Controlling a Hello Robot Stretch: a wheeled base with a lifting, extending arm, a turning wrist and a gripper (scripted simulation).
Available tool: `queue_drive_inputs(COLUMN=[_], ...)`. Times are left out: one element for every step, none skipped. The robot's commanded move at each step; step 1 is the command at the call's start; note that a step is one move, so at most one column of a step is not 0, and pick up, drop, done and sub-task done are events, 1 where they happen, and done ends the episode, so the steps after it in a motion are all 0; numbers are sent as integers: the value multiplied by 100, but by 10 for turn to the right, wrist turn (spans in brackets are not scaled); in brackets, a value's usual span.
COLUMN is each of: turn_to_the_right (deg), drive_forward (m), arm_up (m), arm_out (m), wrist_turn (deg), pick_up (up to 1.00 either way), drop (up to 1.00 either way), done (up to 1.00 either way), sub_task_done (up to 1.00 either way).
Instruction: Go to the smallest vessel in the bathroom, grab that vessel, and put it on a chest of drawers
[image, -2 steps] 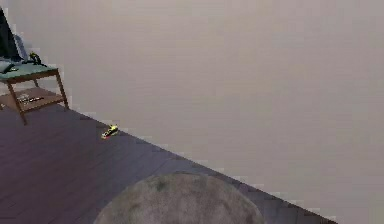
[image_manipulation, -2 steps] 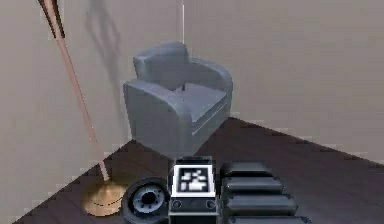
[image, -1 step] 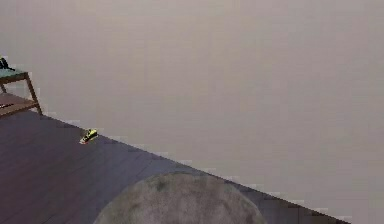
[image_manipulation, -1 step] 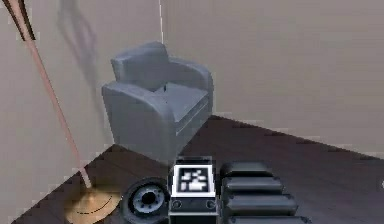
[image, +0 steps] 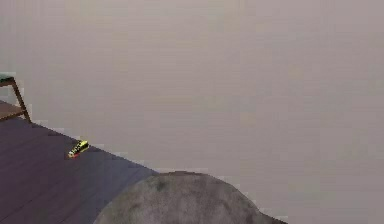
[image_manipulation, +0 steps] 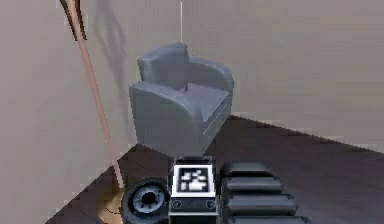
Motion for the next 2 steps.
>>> queue_drive_inputs(turn_to_the_right=[-450, -150], drive_forward=[0, 0], arm_up=[0, 0], arm_out=[0, 0], wrist_turn=[0, 0], pick_up=[0, 0], drop=[0, 0], done=[0, 0], sub_task_done=[0, 0])
